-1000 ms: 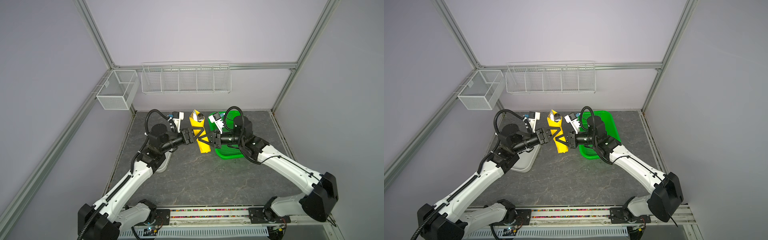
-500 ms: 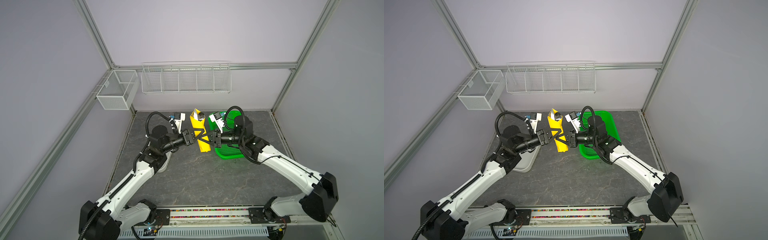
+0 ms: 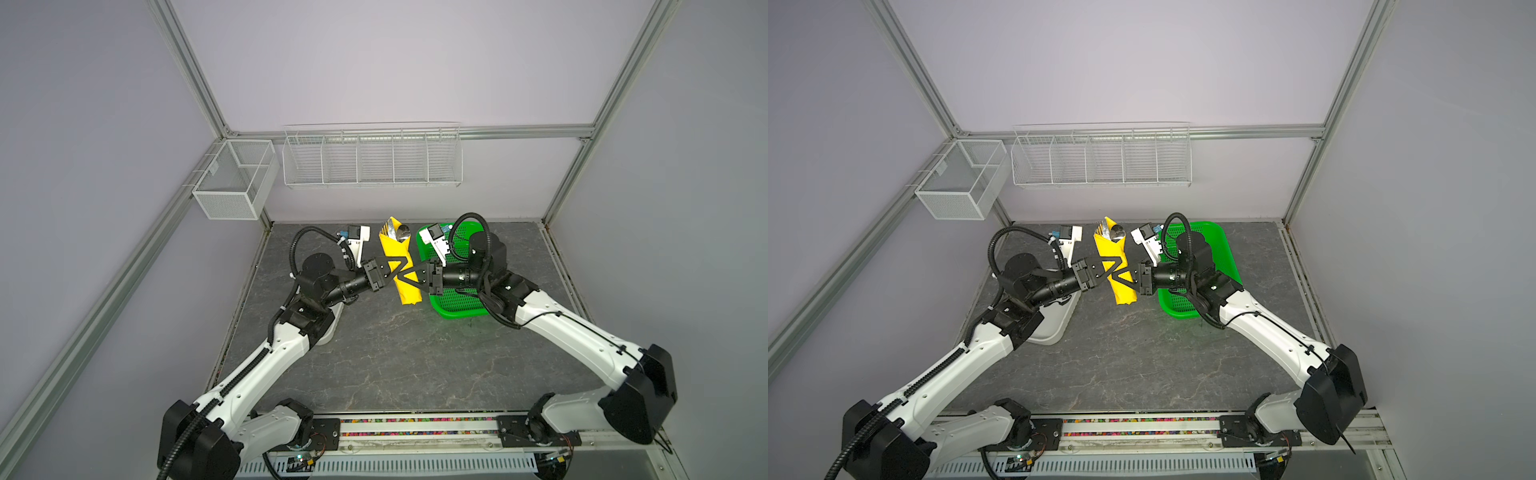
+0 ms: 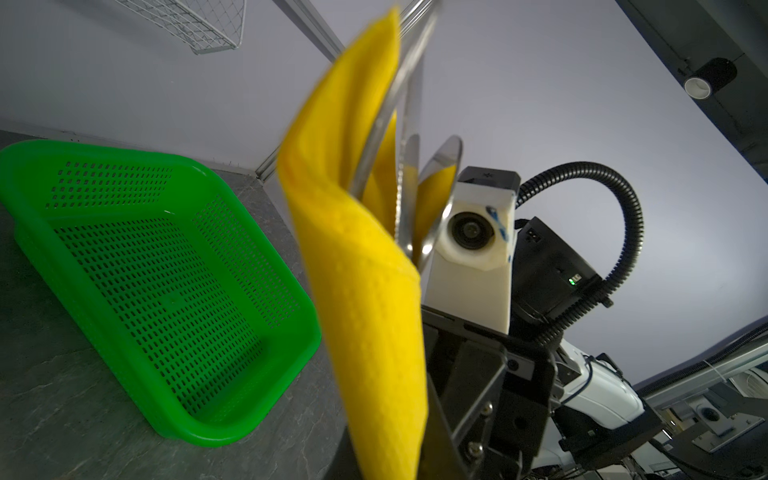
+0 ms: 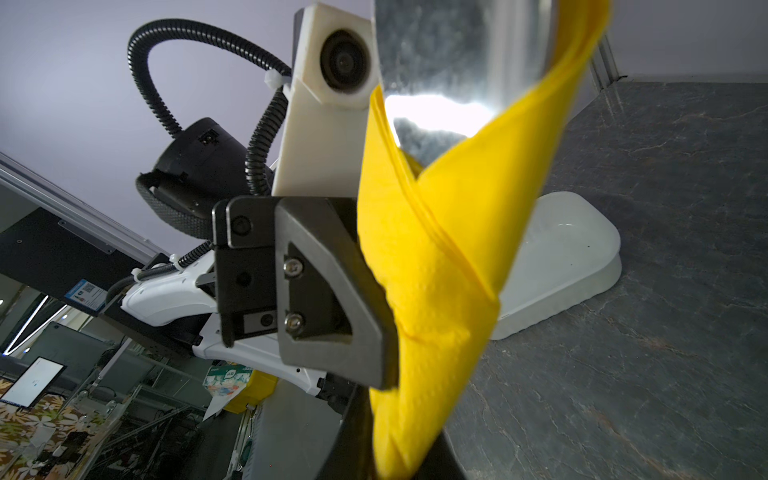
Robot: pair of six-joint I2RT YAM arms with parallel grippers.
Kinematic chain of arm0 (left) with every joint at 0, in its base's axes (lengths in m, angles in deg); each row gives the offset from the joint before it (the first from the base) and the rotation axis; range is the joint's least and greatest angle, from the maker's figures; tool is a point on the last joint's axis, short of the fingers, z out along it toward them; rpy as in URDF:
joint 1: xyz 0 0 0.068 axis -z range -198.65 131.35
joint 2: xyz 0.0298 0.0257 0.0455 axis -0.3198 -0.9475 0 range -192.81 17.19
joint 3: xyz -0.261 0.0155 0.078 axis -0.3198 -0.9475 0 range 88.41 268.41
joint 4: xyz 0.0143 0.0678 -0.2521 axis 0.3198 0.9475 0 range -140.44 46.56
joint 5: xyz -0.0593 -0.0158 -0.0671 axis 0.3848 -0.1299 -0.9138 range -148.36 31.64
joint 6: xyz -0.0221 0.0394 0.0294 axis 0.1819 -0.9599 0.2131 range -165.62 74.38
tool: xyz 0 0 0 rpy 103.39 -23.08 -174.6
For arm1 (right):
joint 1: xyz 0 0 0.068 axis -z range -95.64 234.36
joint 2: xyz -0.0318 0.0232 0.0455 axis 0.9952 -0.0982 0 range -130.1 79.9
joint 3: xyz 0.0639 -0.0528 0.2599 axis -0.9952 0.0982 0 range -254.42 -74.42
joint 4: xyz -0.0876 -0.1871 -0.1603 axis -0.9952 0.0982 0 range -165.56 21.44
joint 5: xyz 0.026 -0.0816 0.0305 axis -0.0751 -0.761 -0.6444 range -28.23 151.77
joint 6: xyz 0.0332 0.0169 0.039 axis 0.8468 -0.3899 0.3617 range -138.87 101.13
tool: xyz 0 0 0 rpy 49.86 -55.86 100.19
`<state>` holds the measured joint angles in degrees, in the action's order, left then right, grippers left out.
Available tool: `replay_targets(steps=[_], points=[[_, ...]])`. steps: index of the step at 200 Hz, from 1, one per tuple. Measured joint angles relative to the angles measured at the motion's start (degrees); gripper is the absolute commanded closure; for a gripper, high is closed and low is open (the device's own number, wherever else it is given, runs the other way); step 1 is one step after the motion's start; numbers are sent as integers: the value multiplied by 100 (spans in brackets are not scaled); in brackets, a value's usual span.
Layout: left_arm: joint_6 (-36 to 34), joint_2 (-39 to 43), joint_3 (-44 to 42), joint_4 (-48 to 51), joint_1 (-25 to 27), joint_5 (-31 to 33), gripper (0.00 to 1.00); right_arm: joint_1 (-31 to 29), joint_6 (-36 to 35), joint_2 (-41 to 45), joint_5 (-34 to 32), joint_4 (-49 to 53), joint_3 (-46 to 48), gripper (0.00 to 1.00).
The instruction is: Place the utensils on the paper napkin and roll it up
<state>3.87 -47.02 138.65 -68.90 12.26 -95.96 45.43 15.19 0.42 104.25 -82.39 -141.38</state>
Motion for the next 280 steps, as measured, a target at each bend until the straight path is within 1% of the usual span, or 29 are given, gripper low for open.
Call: replay_targets(steps=[14, 21, 39, 56, 74, 80, 86, 104, 112, 145, 166, 181, 195, 228, 260, 280], points=[[4, -4, -2, -39, 0, -9, 92, 9, 26, 4, 20, -28, 2, 87], [7, -4, -2, -61, 0, -17, 93, 13, 31, 9, 28, -37, 2, 83], [50, -4, -2, -101, 2, -20, 94, 13, 33, 24, 24, -61, 2, 83], [87, -4, -2, -107, 2, -17, 97, 15, 24, 24, 26, -74, 2, 79], [109, -4, -2, -107, 0, -15, 98, 17, 24, 28, 26, -83, 9, 78], [111, -4, -4, -109, 0, -15, 99, 20, 31, 31, 26, -90, 13, 76], [111, -4, -9, -116, 0, -13, 99, 22, 26, 35, 26, -98, 17, 72], [114, -4, -31, -146, 0, -13, 99, 33, 42, 46, 26, -127, 22, 71], [127, -4, -35, -146, 0, -15, 99, 35, 46, 52, 26, -127, 24, 68], [153, -13, -35, -247, 0, -20, 100, 44, 70, 68, 87, -197, 24, 67], [199, -22, -37, -332, 0, -22, 100, 48, 90, 68, 140, -234, 24, 70], [249, -39, -37, -413, 0, -48, 100, 55, 103, 68, 170, -271, 26, 79], [280, -46, -37, -490, 0, -87, 100, 66, 138, 68, 197, -315, 35, 84], [275, -55, -42, -570, 0, -127, 97, 76, 240, 74, 221, -380, 57, 91], [275, -83, -42, -570, 0, -170, 87, 92, 260, 107, 214, -422, 122, 93], [299, -87, -42, -568, 0, -190, 78, 98, 254, 138, 197, -428, 168, 93]])
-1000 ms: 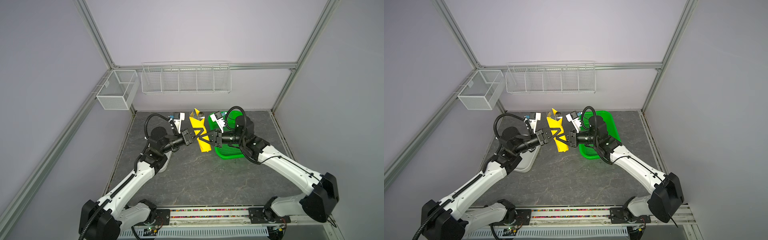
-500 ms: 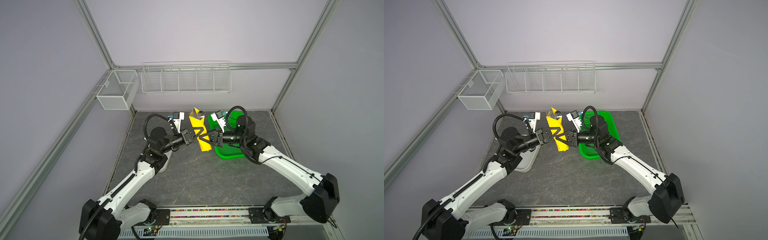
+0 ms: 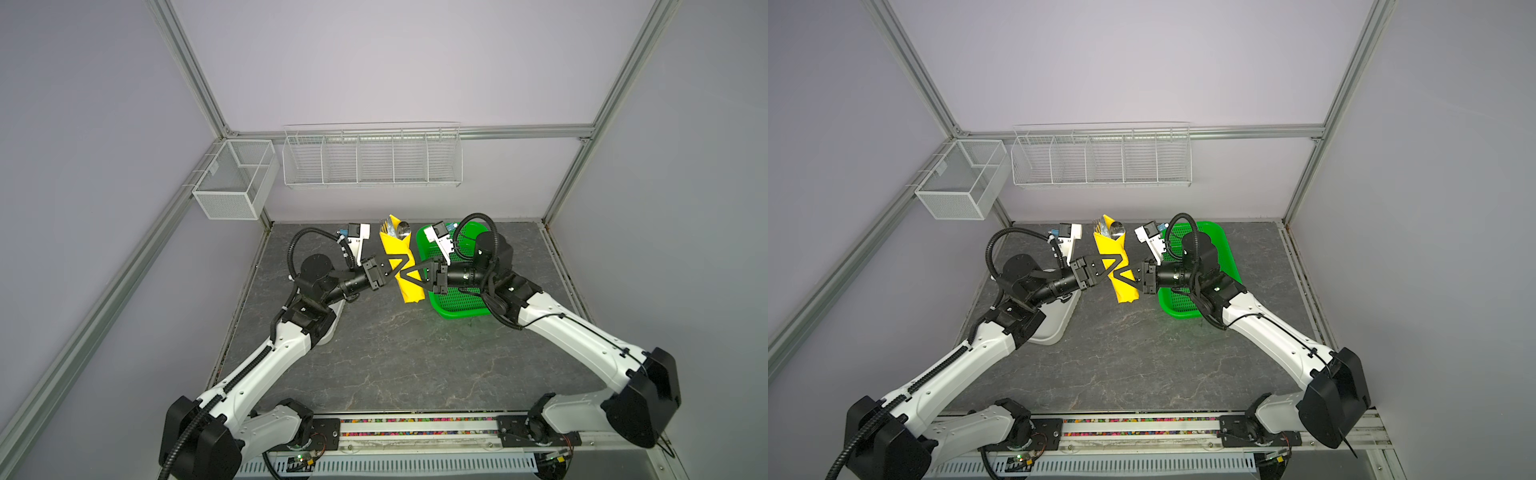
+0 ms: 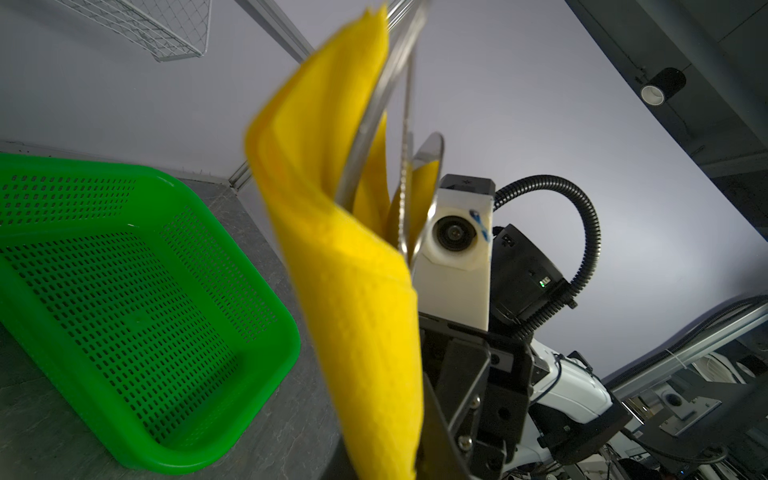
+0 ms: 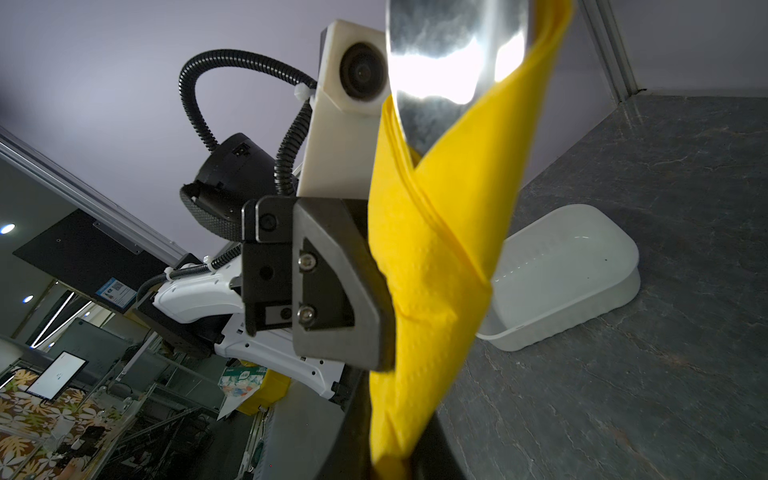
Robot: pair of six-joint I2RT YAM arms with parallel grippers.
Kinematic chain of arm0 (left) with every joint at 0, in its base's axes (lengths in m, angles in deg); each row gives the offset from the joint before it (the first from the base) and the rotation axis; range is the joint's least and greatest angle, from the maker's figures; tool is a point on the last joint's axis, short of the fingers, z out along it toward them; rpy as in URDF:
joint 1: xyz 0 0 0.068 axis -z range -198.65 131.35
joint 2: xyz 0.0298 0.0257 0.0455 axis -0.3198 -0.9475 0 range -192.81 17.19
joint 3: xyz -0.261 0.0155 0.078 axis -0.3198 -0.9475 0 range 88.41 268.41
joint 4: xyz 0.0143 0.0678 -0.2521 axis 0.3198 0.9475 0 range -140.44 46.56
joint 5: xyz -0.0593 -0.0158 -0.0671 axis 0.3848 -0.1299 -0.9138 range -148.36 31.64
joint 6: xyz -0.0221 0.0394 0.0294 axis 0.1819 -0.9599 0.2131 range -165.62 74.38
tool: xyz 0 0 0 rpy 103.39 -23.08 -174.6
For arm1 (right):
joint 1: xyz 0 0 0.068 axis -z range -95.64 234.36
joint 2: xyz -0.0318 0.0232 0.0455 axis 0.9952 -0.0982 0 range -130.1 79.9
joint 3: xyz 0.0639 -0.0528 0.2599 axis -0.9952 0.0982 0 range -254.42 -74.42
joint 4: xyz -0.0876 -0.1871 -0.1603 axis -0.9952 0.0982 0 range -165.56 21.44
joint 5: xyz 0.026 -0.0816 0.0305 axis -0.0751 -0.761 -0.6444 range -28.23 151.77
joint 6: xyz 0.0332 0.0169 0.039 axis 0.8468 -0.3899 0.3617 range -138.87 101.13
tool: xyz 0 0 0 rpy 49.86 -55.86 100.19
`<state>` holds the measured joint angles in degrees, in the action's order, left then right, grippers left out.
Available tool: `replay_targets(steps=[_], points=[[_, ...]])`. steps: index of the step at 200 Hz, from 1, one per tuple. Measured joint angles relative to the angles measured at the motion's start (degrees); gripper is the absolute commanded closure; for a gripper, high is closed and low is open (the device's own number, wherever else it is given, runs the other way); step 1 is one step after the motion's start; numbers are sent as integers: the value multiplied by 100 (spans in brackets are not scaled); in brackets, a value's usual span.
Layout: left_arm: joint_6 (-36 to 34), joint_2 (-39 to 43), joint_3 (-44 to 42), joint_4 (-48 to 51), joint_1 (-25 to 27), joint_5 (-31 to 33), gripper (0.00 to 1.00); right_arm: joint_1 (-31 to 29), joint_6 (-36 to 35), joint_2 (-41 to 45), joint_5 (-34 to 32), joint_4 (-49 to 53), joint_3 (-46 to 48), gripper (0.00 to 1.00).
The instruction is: Place the utensils on the paper napkin and roll it up
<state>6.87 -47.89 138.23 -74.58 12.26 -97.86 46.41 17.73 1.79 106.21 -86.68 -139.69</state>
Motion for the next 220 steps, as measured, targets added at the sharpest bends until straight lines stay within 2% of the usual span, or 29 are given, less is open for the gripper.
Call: replay_targets(steps=[9, 49, 87, 162, 220], points=[[-15, -2, 0, 0, 0, -4, 73, 0, 0, 11, -9, -2, 13, 93], [35, -7, -2, 0, 0, -44, 65, 2, 2, 31, -24, -17, 39, 93], [42, -9, -2, 4, 0, -87, 62, 7, 4, 42, -72, -35, 39, 93], [-94, 61, -28, 313, 0, -83, 62, 42, 28, 55, -136, -96, 42, 93], [-181, 105, -31, 299, 0, -39, 76, 44, 72, 55, -133, -122, 48, 93]])
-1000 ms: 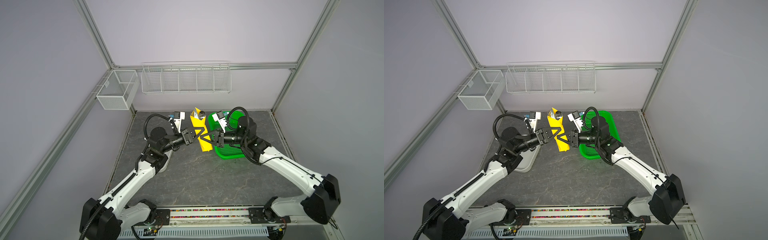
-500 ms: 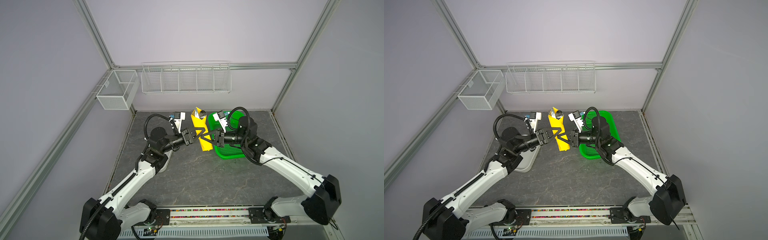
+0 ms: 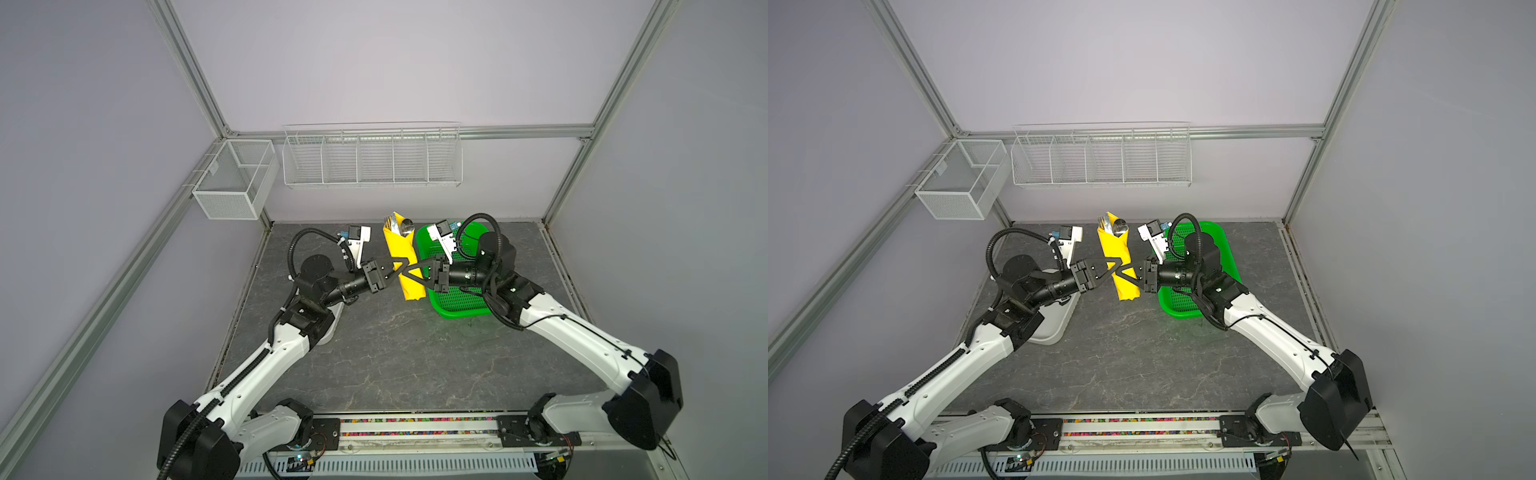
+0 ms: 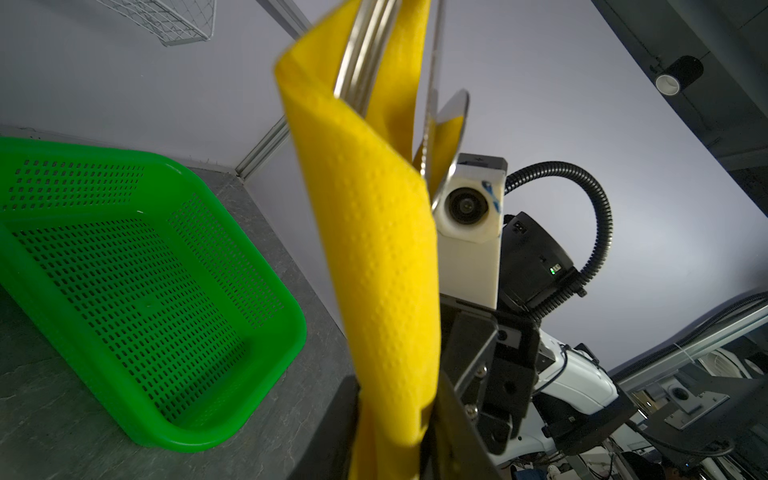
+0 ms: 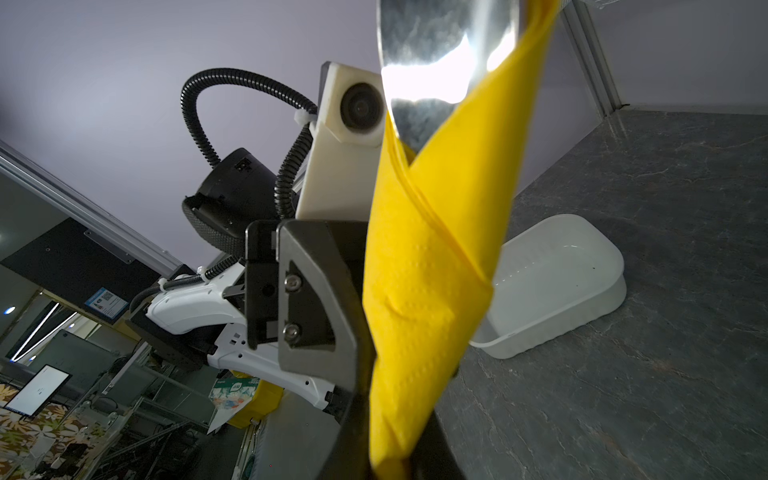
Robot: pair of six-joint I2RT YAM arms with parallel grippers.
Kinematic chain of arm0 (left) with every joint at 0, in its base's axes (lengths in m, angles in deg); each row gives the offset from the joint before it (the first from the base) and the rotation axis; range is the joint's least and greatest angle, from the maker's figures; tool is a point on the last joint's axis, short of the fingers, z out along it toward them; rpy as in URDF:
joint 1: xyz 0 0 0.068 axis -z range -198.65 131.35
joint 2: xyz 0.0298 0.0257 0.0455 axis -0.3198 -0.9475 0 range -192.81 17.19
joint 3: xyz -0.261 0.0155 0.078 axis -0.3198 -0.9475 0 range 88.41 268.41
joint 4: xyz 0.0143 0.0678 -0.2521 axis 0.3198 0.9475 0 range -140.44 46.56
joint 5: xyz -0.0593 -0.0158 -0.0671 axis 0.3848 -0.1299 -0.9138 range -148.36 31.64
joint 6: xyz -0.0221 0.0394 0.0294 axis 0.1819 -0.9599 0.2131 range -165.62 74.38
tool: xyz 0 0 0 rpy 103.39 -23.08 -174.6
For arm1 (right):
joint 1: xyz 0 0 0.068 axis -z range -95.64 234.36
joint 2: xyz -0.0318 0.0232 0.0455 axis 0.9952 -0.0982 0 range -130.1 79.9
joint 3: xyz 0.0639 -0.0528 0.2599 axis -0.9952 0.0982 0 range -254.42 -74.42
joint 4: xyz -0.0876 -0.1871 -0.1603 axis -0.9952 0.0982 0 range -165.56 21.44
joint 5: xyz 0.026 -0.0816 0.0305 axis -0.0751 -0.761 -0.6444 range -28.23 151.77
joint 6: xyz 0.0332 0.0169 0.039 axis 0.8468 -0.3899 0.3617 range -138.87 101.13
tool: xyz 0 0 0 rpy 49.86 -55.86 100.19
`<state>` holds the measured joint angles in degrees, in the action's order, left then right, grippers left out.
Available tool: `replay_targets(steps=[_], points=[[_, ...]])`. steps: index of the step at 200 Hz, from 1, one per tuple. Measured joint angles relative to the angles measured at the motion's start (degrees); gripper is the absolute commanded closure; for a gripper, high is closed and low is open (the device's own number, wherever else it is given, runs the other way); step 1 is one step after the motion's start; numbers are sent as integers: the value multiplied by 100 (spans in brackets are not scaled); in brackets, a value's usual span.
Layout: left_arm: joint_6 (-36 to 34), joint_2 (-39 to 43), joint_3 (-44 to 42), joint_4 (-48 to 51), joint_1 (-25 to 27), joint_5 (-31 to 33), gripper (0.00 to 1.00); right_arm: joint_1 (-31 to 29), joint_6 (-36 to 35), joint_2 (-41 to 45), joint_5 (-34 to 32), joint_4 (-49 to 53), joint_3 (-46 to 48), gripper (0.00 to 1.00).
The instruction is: Place the utensils on the paper napkin and roll it up
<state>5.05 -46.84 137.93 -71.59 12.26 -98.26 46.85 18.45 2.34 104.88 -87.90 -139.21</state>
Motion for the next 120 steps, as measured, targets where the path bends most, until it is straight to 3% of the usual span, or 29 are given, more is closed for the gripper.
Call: replay_targets(steps=[120], points=[[-39, 2, -4, 0, 0, 50, 99, 31, 44, 0, 24, -4, 52, 86]])
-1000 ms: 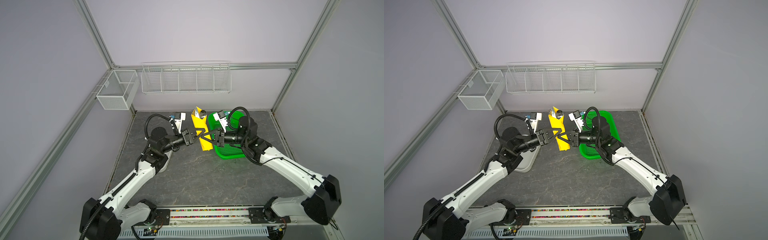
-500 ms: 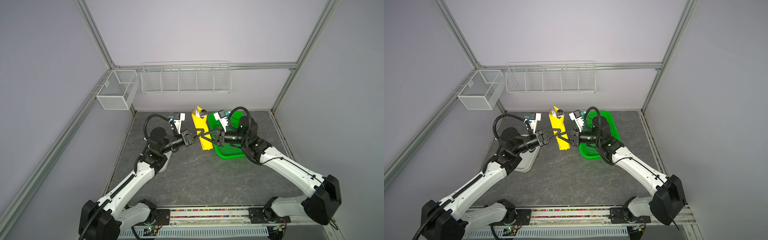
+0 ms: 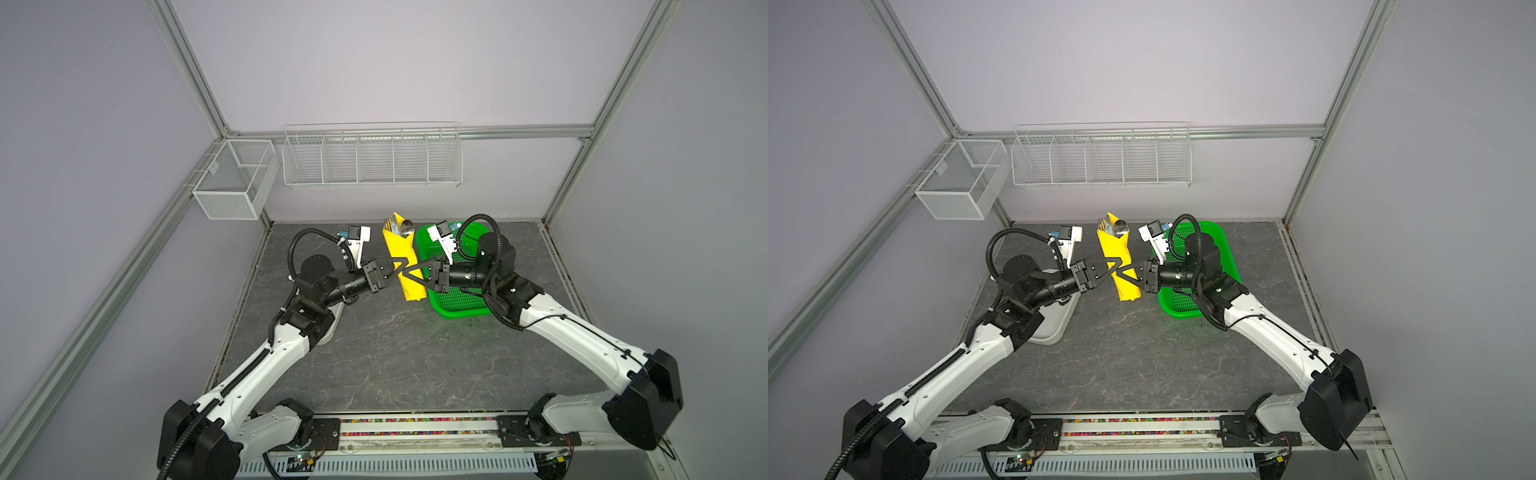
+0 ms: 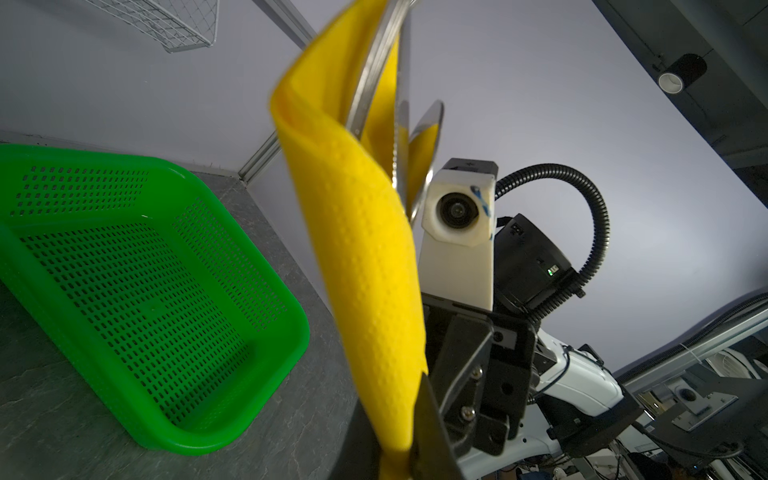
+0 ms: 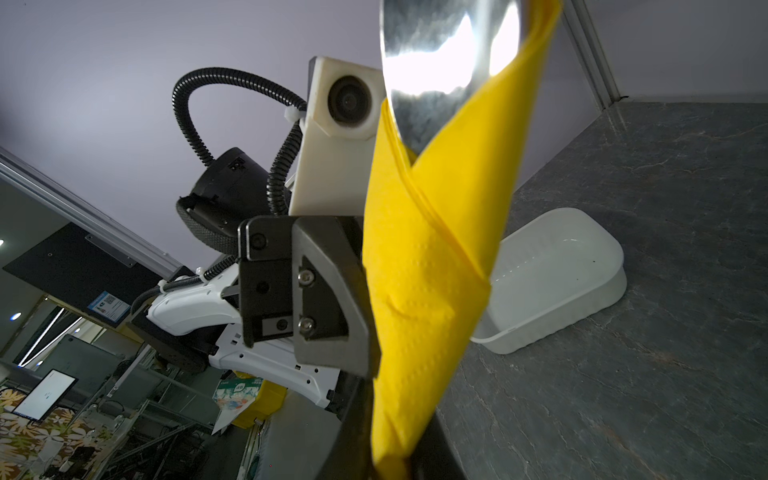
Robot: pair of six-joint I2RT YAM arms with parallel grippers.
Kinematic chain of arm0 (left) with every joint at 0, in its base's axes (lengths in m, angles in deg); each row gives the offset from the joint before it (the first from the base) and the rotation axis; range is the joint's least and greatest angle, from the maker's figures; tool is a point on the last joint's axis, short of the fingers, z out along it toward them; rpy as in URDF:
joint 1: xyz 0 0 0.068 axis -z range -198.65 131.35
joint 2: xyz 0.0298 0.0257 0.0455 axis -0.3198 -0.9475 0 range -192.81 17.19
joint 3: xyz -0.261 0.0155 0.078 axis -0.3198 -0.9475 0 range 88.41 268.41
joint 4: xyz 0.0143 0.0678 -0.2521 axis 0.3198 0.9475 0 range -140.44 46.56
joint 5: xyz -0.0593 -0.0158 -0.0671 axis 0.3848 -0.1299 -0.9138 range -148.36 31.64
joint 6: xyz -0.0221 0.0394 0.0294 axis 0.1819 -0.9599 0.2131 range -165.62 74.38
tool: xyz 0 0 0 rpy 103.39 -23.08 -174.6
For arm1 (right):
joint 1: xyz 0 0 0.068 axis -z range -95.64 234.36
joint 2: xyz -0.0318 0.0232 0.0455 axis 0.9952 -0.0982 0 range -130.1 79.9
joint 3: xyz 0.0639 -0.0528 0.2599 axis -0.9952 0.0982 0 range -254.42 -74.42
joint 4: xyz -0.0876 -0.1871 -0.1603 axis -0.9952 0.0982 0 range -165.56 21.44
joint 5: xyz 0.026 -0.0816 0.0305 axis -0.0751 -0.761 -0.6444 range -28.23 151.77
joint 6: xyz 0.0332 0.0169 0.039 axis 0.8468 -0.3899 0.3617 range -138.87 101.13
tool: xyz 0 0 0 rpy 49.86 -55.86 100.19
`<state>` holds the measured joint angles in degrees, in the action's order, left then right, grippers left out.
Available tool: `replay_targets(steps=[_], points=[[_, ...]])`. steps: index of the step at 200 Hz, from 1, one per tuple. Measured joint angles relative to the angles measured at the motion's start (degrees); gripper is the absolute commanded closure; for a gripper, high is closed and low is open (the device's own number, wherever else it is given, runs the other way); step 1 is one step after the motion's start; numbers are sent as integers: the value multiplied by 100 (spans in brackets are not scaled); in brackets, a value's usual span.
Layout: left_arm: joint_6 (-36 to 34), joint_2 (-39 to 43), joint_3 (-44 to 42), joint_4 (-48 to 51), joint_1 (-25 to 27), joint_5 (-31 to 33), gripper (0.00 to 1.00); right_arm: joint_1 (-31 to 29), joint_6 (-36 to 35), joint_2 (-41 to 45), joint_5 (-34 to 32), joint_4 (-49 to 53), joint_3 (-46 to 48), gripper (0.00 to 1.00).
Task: Place the utensils on the paper napkin and roll it up
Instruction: 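Release the roll with the right gripper while the left carries it toward the basket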
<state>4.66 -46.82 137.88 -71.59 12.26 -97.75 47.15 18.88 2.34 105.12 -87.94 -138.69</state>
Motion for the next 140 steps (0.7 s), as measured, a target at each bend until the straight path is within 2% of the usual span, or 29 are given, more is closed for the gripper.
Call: replay_targets(steps=[44, 64, 80, 96, 119, 140], points=[[4, 0, 0, 0, 0, 22, 100, 2, -4, 0, -2, -22, 9, 76], [7, 0, -4, 2, 0, 59, 100, 11, -17, 4, 0, -44, 11, 75], [4, 0, -11, 2, 0, 76, 100, 13, -28, 15, -2, -44, 13, 66], [4, 0, -15, 7, 0, 98, 100, 31, -44, 55, -4, -52, 33, 65], [4, 0, -15, 4, 0, 101, 100, 70, -52, 162, -26, -50, 72, 57], [4, 0, -15, 4, 0, 101, 100, 98, -87, 273, -79, -33, 122, 54]])
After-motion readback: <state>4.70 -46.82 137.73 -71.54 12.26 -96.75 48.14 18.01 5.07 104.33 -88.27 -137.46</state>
